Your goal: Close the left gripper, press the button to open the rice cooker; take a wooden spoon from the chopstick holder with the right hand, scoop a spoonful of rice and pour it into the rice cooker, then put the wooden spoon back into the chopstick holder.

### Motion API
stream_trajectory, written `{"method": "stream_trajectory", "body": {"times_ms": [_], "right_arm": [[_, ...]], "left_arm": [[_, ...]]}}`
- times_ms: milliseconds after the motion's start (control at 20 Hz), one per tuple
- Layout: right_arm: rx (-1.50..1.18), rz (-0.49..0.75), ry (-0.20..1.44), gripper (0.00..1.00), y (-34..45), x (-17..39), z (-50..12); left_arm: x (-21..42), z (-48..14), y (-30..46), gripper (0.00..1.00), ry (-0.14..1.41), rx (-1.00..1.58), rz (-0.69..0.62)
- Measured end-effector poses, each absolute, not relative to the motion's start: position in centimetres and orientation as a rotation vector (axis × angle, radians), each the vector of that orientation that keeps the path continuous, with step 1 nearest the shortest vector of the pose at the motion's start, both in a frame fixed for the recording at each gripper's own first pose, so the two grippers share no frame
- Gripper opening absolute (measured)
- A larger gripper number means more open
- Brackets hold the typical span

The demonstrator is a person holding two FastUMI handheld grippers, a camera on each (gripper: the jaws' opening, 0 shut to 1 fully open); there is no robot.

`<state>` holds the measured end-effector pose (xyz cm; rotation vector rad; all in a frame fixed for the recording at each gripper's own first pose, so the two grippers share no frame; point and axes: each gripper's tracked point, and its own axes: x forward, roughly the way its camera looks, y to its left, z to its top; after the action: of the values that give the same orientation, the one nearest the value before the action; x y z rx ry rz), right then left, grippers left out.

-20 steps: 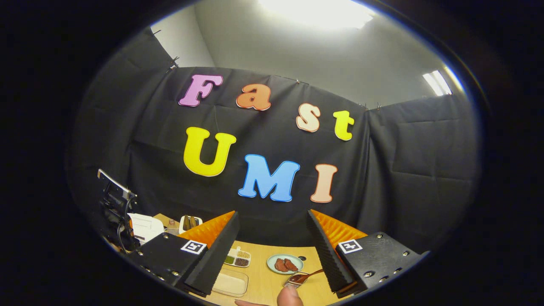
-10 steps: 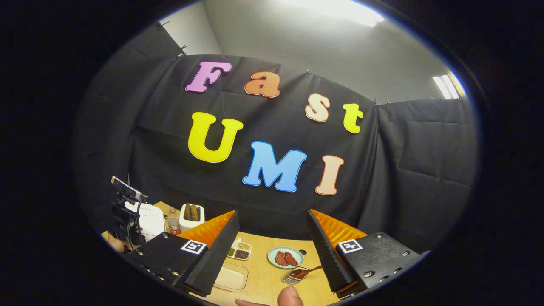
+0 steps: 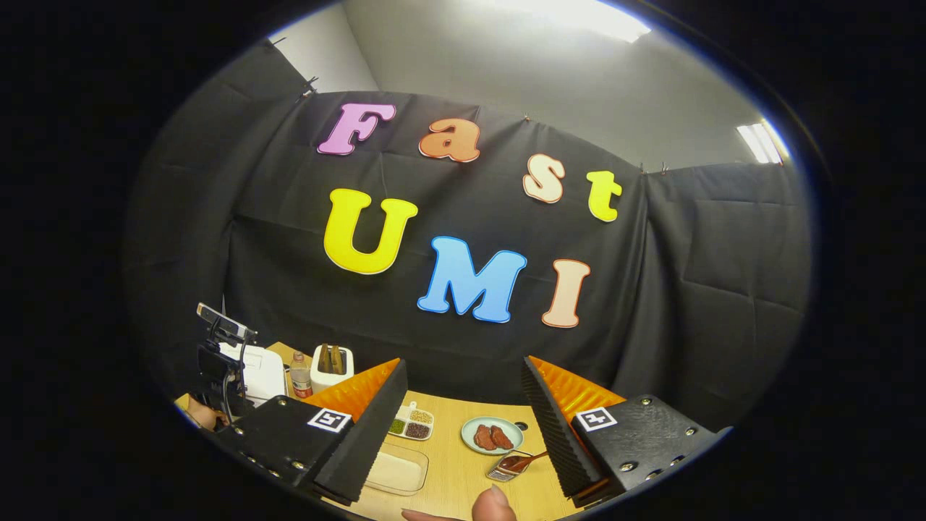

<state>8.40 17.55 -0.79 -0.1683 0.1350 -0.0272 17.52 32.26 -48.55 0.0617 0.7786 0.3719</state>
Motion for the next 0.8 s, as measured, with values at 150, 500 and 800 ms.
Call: {"method": "stream_trajectory", "body": {"times_ms": [150,500,800], "right_arm": [[-0.149,-0.028,0.146,0.97,17.3,8.0,-1.2],[-0.129,-0.04,0.149,0.97,16.4,6.7,-1.5],[-0.111,-0.052,0.149,0.97,15.7,5.4,-1.9]], "left_arm": [[18.9,-44.9,32.7,0.1,0.647,0.11,0.39],[21.2,-36.2,32.7,0.1,0.414,0.189,0.372],[20.1,-32.6,31.0,0.1,0.328,0.203,0.333]]}}
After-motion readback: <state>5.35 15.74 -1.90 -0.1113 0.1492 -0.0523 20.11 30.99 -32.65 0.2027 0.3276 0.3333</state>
